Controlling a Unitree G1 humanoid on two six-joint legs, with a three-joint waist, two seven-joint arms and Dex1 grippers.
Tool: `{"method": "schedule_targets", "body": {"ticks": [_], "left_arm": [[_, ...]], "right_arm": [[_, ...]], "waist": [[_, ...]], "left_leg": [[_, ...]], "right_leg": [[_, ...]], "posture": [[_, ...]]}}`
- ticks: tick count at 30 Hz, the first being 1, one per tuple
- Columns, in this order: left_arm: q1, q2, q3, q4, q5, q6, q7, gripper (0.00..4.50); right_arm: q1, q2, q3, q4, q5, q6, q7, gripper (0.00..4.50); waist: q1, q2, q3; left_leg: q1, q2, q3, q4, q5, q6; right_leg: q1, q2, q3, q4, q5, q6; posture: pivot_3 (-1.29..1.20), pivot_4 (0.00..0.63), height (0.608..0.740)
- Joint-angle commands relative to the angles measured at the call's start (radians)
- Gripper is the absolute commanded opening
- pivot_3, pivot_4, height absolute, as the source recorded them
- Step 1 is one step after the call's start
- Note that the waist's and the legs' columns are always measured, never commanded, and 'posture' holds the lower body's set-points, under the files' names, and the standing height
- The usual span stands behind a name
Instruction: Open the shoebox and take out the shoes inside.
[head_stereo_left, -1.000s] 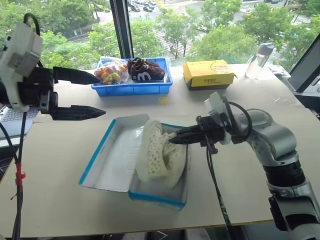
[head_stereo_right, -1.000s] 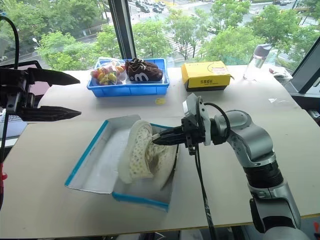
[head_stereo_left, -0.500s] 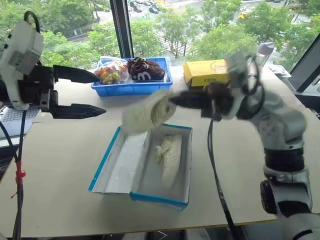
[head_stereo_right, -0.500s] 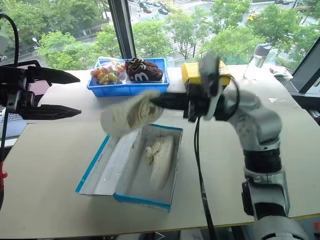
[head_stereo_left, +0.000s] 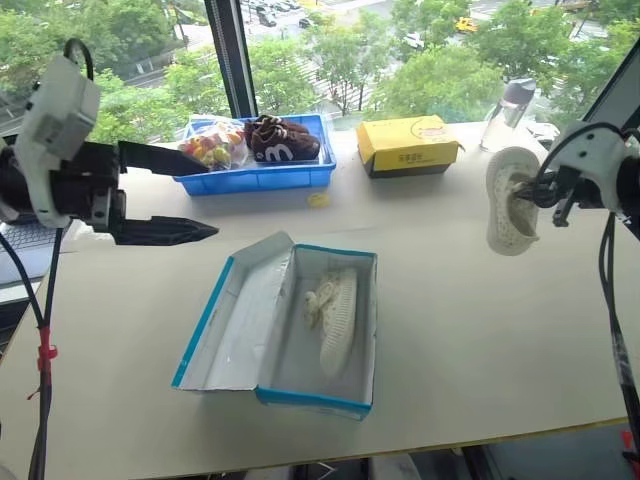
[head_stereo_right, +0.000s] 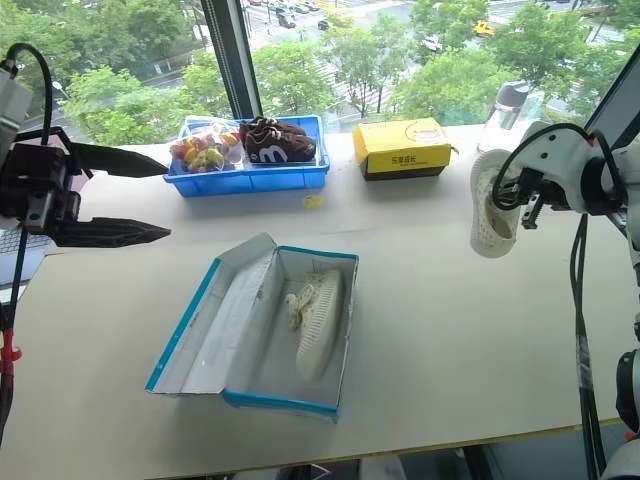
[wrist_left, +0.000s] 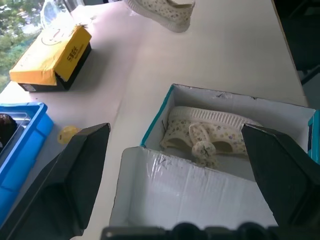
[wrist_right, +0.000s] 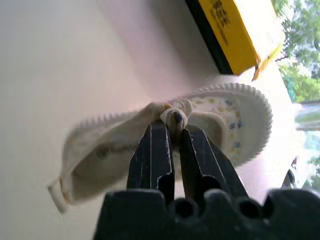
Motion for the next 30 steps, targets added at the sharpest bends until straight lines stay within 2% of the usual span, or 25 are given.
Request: {"method": "schedule_targets", "body": {"ticks": [1, 4, 6, 7, 8, 12, 17, 21, 25, 27, 30], "left_arm": [[-0.035, 0.004, 0.011, 0.002, 0.003, -0.016, 0.000, 4.50], [-0.025, 0.004, 0.022, -0.011, -0.004, -0.008, 0.002, 4.50], [-0.014, 0.008, 0.034, -0.023, -0.012, 0.001, 0.007, 4.50], [-0.011, 0.009, 0.037, -0.027, -0.014, 0.004, 0.009, 4.50], [-0.009, 0.011, 0.040, -0.029, -0.016, 0.006, 0.011, 4.50], [0.000, 0.017, 0.048, -0.035, -0.022, 0.008, 0.012, 4.50], [0.003, 0.012, 0.044, -0.035, -0.023, 0.006, 0.018, 4.50], [-0.002, 0.007, 0.034, -0.025, -0.018, -0.001, 0.018, 4.50], [-0.007, 0.007, 0.023, -0.013, -0.010, -0.009, 0.010, 4.50], [-0.012, 0.005, 0.014, -0.006, -0.003, -0.015, 0.006, 4.50], [-0.021, -0.003, 0.002, 0.002, 0.004, -0.024, 0.000, 4.50]], "right_arm": [[-0.059, 0.046, 0.021, 0.195, -0.091, -0.099, -0.105, 0.06], [-0.070, 0.076, 0.051, 0.339, -0.160, -0.163, -0.195, 0.06], [-0.082, 0.095, 0.047, 0.405, -0.173, -0.213, -0.244, 0.93], [-0.088, 0.101, 0.043, 0.426, -0.175, -0.228, -0.248, 1.14], [-0.097, 0.108, 0.033, 0.437, -0.165, -0.232, -0.234, 1.58], [-0.154, 0.150, -0.069, 0.416, -0.053, -0.219, -0.162, 2.87], [-0.217, 0.205, -0.174, 0.307, 0.081, -0.151, -0.032, 4.46], [-0.190, 0.232, -0.196, 0.089, 0.173, -0.013, 0.103, 4.46], [0.031, 0.190, -0.155, -0.448, 0.408, 0.306, 0.377, 4.46], [0.084, 0.211, -0.128, -0.632, 0.469, 0.408, 0.378, 4.46], [0.104, 0.265, -0.091, -0.774, 0.545, 0.508, 0.381, 4.46]], "waist": [[-0.007, 0.000, 0.000], [-0.006, 0.000, 0.000], [-0.006, 0.000, 0.000], [-0.006, 0.000, 0.000], [-0.006, 0.000, 0.000], [-0.018, 0.000, 0.000], [-0.016, 0.000, 0.000], [-0.007, 0.000, 0.000], [0.005, 0.000, 0.000], [0.013, 0.000, 0.000], [0.013, 0.000, 0.000]], "left_leg": [[0.000, 0.000, 0.000, 0.000, 0.000, 0.000], [0.001, 0.000, 0.001, 0.000, 0.000, 0.000], [0.001, 0.000, 0.001, 0.000, 0.000, 0.000], [0.001, 0.000, 0.000, 0.000, 0.000, 0.000], [0.001, 0.000, 0.001, 0.000, 0.000, 0.000], [0.003, 0.001, 0.002, 0.000, 0.000, 0.000], [0.005, 0.003, 0.002, -0.001, 0.000, 0.000], [0.004, 0.003, 0.002, -0.001, -0.001, 0.001], [0.003, 0.005, 0.001, 0.001, -0.001, 0.002], [0.001, 0.006, 0.001, 0.003, -0.002, 0.003], [-0.001, 0.005, 0.002, 0.007, -0.002, 0.003]], "right_leg": [[0.000, 0.000, 0.000, 0.000, 0.000, 0.000], [0.000, 0.000, 0.001, 0.001, 0.000, 0.000], [0.000, 0.000, 0.001, 0.001, 0.000, 0.000], [0.000, 0.000, 0.001, 0.001, 0.000, 0.000], [0.000, 0.000, 0.001, 0.000, 0.000, 0.000], [0.001, 0.001, 0.003, 0.001, 0.000, 0.000], [0.003, 0.002, 0.004, 0.001, 0.001, -0.001], [0.003, 0.002, 0.003, 0.000, 0.001, -0.001], [0.003, 0.003, 0.001, 0.000, 0.001, -0.001], [0.002, 0.004, 0.000, 0.001, 0.001, -0.001], [0.001, 0.004, 0.001, 0.001, 0.001, 0.000]], "posture": [[0.00, 0.150, 0.740], [0.00, 0.150, 0.740], [0.00, 0.150, 0.740], [0.00, 0.150, 0.740], [0.00, 0.150, 0.740], [0.00, 0.150, 0.740], [0.00, 0.150, 0.740], [0.00, 0.150, 0.740], [0.00, 0.150, 0.740], [0.00, 0.150, 0.740], [0.00, 0.150, 0.740]]}}
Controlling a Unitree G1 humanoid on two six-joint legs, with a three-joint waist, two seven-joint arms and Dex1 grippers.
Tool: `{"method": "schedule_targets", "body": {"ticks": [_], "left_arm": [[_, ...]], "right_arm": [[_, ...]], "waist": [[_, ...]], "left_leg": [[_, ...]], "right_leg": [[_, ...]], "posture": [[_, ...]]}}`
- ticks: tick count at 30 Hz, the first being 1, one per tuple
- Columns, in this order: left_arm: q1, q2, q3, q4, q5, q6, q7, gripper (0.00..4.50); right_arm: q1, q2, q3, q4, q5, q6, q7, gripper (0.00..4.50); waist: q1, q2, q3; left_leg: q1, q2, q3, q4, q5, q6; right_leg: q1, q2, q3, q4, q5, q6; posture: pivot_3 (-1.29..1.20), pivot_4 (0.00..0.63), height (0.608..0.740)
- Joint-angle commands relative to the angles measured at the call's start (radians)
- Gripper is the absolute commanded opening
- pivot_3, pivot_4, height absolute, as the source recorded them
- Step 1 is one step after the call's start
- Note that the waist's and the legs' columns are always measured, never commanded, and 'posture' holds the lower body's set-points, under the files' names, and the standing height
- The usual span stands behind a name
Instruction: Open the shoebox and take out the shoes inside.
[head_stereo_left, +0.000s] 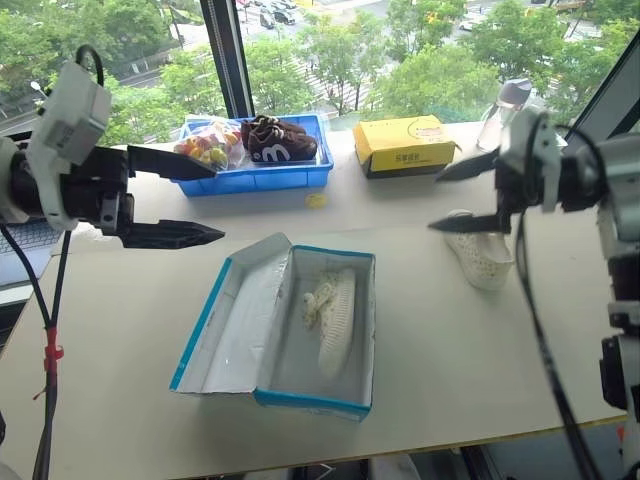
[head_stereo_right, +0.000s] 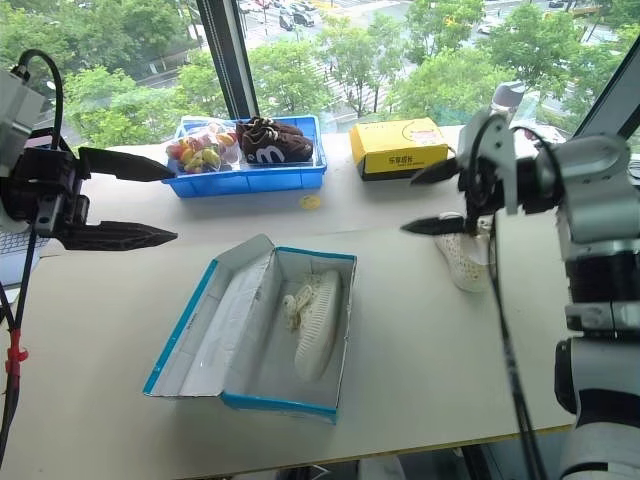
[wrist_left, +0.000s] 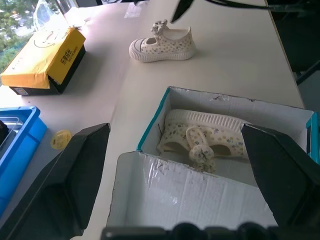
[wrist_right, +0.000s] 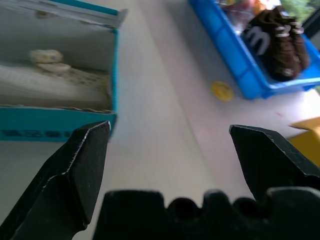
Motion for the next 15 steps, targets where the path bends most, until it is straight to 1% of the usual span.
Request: {"method": "schedule_targets", "body": {"ticks": [1, 5, 7, 8, 10, 12, 15], "left_arm": [[-0.030, -0.002, -0.001, 0.007, 0.012, -0.029, -0.011, 4.50], [-0.051, -0.017, -0.018, 0.022, 0.030, -0.044, -0.017, 4.50], [-0.055, -0.021, -0.021, 0.022, 0.032, -0.047, -0.018, 4.50], [-0.056, -0.024, -0.020, 0.019, 0.036, -0.052, -0.013, 4.50], [-0.059, -0.029, -0.013, 0.010, 0.033, -0.050, -0.003, 4.50], [-0.058, -0.028, 0.005, -0.010, 0.008, -0.028, 0.002, 4.50], [-0.039, -0.017, 0.019, -0.025, 0.000, -0.016, 0.006, 4.50]], "right_arm": [[-0.021, 0.054, 0.012, -0.178, 0.121, 0.122, 0.015, 4.46], [-0.069, 0.201, 0.066, -0.167, 0.092, 0.147, -0.104, 4.46], [-0.083, 0.254, 0.084, -0.153, 0.076, 0.151, -0.149, 4.46], [-0.090, 0.282, 0.099, -0.141, 0.073, 0.182, -0.175, 4.46], [-0.094, 0.310, 0.137, -0.122, 0.053, 0.212, -0.195, 4.46], [-0.083, 0.321, 0.228, -0.070, -0.043, 0.142, -0.200, 4.46], [-0.080, 0.359, 0.318, 0.039, -0.151, 0.052, -0.227, 4.46]], "waist": [[0.001, 0.000, 0.000], [0.004, 0.000, 0.000], [0.005, 0.000, 0.000], [0.005, 0.000, 0.000], [0.005, 0.000, 0.000], [0.005, -0.001, 0.000], [0.004, -0.001, -0.001]], "left_leg": [[0.000, 0.000, 0.000, 0.000, 0.000, 0.000], [0.002, 0.000, 0.000, 0.000, 0.000, 0.000], [0.002, 0.000, 0.000, 0.000, 0.000, -0.001], [0.002, 0.000, 0.000, 0.000, 0.001, -0.001], [0.002, 0.000, 0.000, 0.000, 0.000, -0.001], [0.001, 0.000, 0.000, 0.000, 0.000, -0.001], [0.000, 0.000, 0.000, 0.001, 0.000, -0.001]], "right_leg": [[0.000, 0.000, 0.000, 0.000, 0.000, 0.000], [0.002, 0.000, -0.001, 0.000, 0.002, -0.001], [0.001, 0.000, -0.001, 0.000, 0.002, -0.002], [0.001, 0.000, -0.001, 0.000, 0.002, -0.002], [0.001, 0.000, -0.001, 0.000, 0.002, -0.002], [0.000, 0.000, -0.002, 0.000, 0.002, -0.002], [0.000, 0.001, -0.002, 0.000, 0.002, -0.002]], "posture": [[0.00, 0.150, 0.740], [0.00, 0.150, 0.740], [0.00, 0.150, 0.740], [0.00, 0.150, 0.740], [0.00, 0.150, 0.740], [0.00, 0.150, 0.740], [0.00, 0.150, 0.740]]}}
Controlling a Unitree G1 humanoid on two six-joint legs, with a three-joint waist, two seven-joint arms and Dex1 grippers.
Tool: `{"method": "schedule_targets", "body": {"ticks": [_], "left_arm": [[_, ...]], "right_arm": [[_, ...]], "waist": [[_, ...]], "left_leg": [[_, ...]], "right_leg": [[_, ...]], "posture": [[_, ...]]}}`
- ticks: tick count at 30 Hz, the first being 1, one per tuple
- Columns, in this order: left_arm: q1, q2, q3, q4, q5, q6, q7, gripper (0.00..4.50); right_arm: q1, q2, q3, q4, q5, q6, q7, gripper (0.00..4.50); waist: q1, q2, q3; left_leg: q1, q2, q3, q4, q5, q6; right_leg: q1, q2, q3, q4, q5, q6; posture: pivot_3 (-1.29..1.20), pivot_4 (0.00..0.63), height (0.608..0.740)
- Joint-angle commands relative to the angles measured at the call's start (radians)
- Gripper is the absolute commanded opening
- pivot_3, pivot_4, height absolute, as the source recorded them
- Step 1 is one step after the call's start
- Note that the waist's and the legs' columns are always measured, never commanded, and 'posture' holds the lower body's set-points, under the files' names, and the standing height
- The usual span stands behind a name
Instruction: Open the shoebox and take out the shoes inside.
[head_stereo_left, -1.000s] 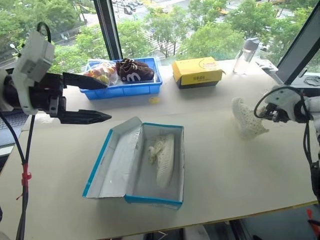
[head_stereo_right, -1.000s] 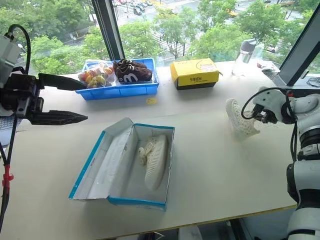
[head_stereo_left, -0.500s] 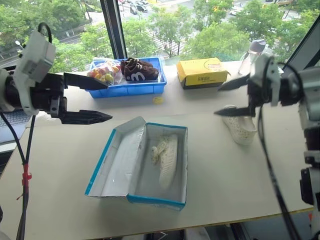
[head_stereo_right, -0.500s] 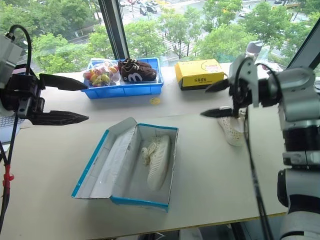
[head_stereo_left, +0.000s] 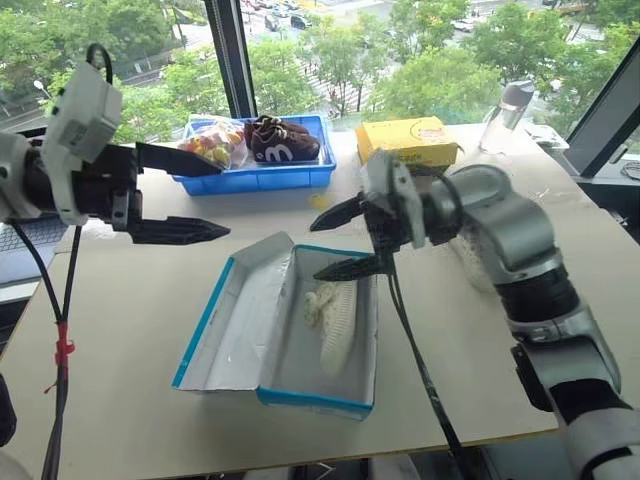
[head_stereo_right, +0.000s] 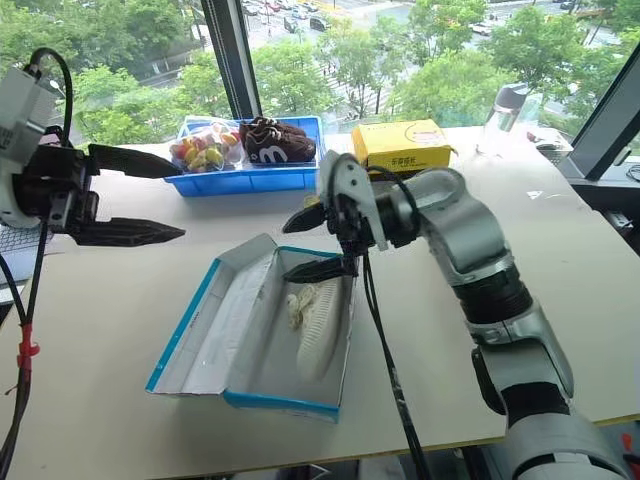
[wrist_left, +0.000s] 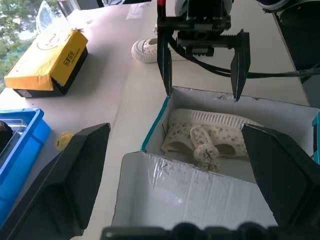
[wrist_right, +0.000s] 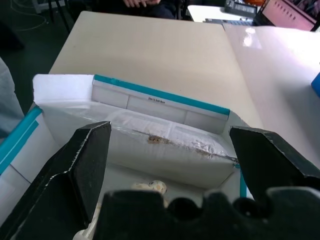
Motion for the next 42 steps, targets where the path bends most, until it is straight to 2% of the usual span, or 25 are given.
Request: {"method": "schedule_targets", "body": {"ticks": [1, 5, 11, 22, 25, 36, 42], "left_arm": [[0.007, 0.022, 0.059, -0.033, -0.022, 0.009, 0.008, 4.50], [0.050, 0.045, 0.073, -0.047, -0.021, 0.013, -0.004, 4.50], [0.086, 0.069, 0.097, -0.062, -0.042, 0.026, -0.006, 4.50], [0.171, 0.128, 0.144, -0.071, -0.041, 0.020, -0.036, 4.50], [0.175, 0.128, 0.151, -0.080, -0.046, 0.024, -0.032, 4.50], [0.170, 0.123, 0.146, -0.074, -0.045, 0.023, -0.036, 4.50], [0.156, 0.120, 0.132, -0.057, -0.042, 0.018, -0.044, 4.50]], "right_arm": [[-0.014, 0.054, 0.079, 0.119, -0.115, -0.110, -0.035, 4.46], [-0.016, 0.086, 0.132, 0.198, -0.177, -0.159, -0.008, 4.46], [0.031, 0.084, 0.202, 0.184, -0.225, -0.194, 0.078, 4.46], [0.058, 0.060, 0.211, 0.109, -0.221, -0.168, 0.224, 4.46], [0.068, 0.066, 0.225, 0.128, -0.249, -0.197, 0.216, 3.76], [0.008, 0.112, 0.137, 0.126, -0.220, -0.200, 0.186, 0.10], [-0.009, 0.064, 0.032, -0.013, -0.121, -0.166, 0.225, 0.03]], "waist": [[-0.001, 0.000, 0.000], [-0.006, 0.000, 0.000], [-0.003, -0.001, 0.000], [-0.002, -0.002, -0.001], [-0.001, -0.002, -0.002], [-0.002, -0.003, -0.002], [-0.001, -0.003, -0.002]], "left_leg": [[-0.001, 0.000, 0.000, 0.001, 0.000, 0.000], [-0.001, 0.000, 0.000, 0.003, 0.000, 0.000], [0.000, 0.000, 0.000, 0.004, -0.001, 0.000], [0.001, 0.009, 0.000, 0.006, -0.005, -0.005], [0.002, 0.010, 0.000, 0.006, -0.006, -0.006], [0.004, 0.011, 0.000, 0.006, -0.007, -0.007], [0.002, 0.011, 0.000, 0.005, -0.007, -0.007]], "right_leg": [[0.000, 0.000, 0.000, 0.000, 0.000, 0.000], [-0.002, 0.001, 0.001, 0.000, 0.000, 0.000], [0.000, 0.001, 0.000, 0.000, 0.000, 0.000], [0.001, 0.011, 0.000, -0.001, 0.000, -0.001], [0.001, 0.012, 0.000, -0.001, 0.000, -0.001], [0.002, 0.013, 0.000, -0.001, 0.001, -0.003], [0.000, 0.013, 0.000, -0.001, 0.001, -0.003]], "posture": [[0.00, 0.150, 0.740], [0.00, 0.150, 0.740], [0.00, 0.150, 0.740], [0.00, 0.150, 0.740], [0.00, 0.150, 0.740], [0.00, 0.150, 0.740], [0.00, 0.150, 0.740]]}}
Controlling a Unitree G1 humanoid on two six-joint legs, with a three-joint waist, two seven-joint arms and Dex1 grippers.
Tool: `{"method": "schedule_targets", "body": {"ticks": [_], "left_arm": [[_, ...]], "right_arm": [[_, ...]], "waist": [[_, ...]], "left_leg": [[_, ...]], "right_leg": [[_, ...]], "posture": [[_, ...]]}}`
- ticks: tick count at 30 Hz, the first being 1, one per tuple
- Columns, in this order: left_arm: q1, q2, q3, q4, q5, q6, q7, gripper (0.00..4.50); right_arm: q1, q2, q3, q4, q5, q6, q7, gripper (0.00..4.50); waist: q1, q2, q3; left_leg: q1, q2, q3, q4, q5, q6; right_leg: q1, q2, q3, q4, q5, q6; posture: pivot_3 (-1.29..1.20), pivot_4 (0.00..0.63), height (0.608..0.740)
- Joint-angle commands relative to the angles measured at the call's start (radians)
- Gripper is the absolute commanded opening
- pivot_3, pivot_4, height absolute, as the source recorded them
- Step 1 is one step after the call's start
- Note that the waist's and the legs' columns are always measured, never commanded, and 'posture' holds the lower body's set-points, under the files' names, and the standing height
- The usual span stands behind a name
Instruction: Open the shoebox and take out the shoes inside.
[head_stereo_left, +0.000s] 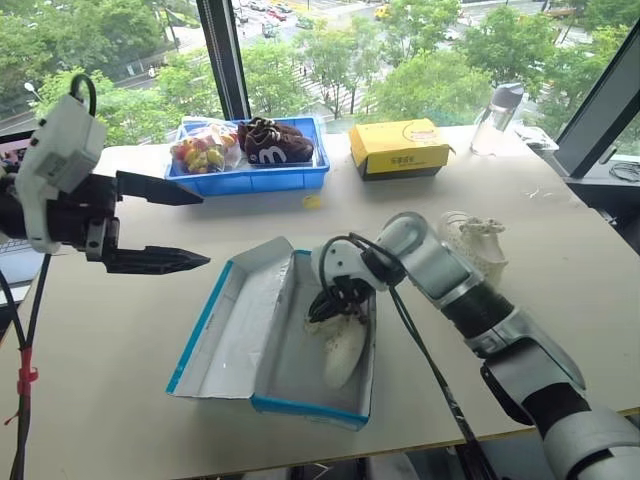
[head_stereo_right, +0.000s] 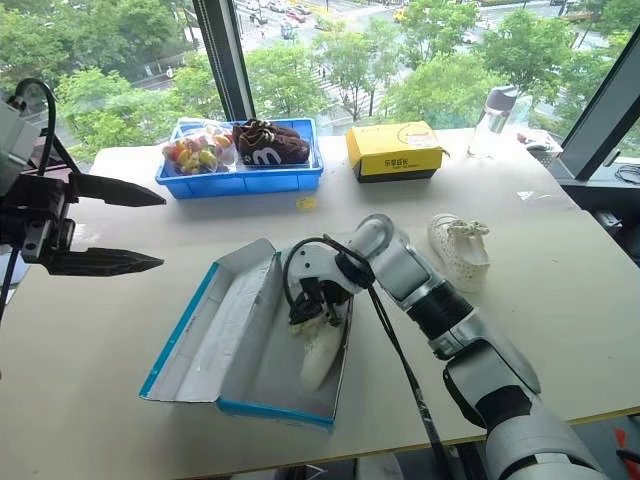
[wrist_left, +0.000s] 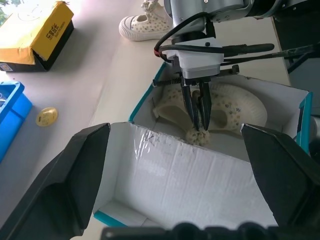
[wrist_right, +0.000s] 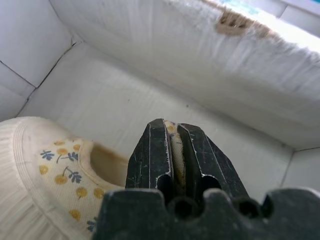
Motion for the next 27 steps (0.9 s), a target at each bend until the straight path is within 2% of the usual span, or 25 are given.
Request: {"method": "schedule_targets", "body": {"ticks": [1, 9, 16, 22, 27], "left_arm": [[-0.031, 0.014, 0.011, 0.012, -0.008, -0.013, -0.008, 4.50], [-0.059, -0.007, -0.021, 0.029, -0.004, -0.023, -0.017, 4.50], [-0.105, -0.039, -0.074, 0.064, 0.016, -0.047, -0.037, 4.50], [-0.130, -0.056, -0.099, 0.080, 0.030, -0.058, -0.049, 4.50], [-0.135, -0.062, -0.107, 0.088, 0.038, -0.067, -0.055, 4.50]], "right_arm": [[-0.041, -0.049, -0.142, -0.162, 0.137, 0.039, 0.043, 0.03], [-0.103, -0.141, -0.357, -0.263, 0.346, 0.203, -0.003, 0.03], [-0.233, -0.207, -0.578, -0.100, 0.456, 0.239, -0.115, 0.03], [-0.252, -0.368, -0.522, 0.206, 0.241, -0.060, -0.089, 0.03], [-0.250, -0.392, -0.447, 0.528, 0.110, -0.289, -0.042, 0.03]], "waist": [[0.001, 0.000, 0.000], [0.003, 0.000, 0.000], [0.003, 0.000, 0.000], [0.004, 0.000, 0.000], [0.000, 0.000, 0.001]], "left_leg": [[0.000, 0.000, 0.000, 0.000, 0.000, 0.000], [-0.001, 0.000, 0.000, 0.000, -0.001, 0.001], [-0.001, 0.000, 0.000, 0.000, -0.001, 0.002], [-0.002, 0.000, 0.002, 0.000, -0.003, 0.003], [-0.001, 0.000, 0.004, 0.000, -0.003, 0.003]], "right_leg": [[0.000, 0.000, 0.000, 0.000, 0.000, 0.000], [0.000, 0.000, 0.000, -0.001, 0.000, 0.000], [-0.001, -0.001, 0.000, -0.001, 0.000, -0.001], [0.000, -0.001, 0.000, -0.001, 0.000, -0.001], [-0.001, -0.001, 0.001, -0.001, 0.000, -0.001]], "posture": [[0.00, 0.150, 0.740], [0.00, 0.150, 0.740], [0.00, 0.150, 0.740], [0.00, 0.150, 0.740], [0.00, 0.150, 0.740]]}}
